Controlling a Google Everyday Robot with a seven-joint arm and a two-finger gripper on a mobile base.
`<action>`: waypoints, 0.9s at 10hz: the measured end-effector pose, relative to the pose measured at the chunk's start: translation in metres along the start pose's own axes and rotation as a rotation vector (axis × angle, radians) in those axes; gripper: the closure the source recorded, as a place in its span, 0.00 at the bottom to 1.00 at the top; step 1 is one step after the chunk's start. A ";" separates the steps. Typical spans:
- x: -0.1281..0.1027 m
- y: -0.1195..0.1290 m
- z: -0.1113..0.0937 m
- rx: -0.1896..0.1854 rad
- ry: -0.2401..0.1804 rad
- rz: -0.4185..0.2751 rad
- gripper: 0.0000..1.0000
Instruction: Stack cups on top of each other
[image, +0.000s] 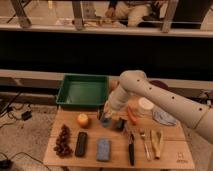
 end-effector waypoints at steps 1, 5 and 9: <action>-0.002 0.000 0.002 -0.003 0.016 -0.021 0.97; -0.001 0.001 0.001 -0.006 0.073 -0.068 0.97; 0.006 0.005 -0.008 0.001 0.080 -0.066 0.97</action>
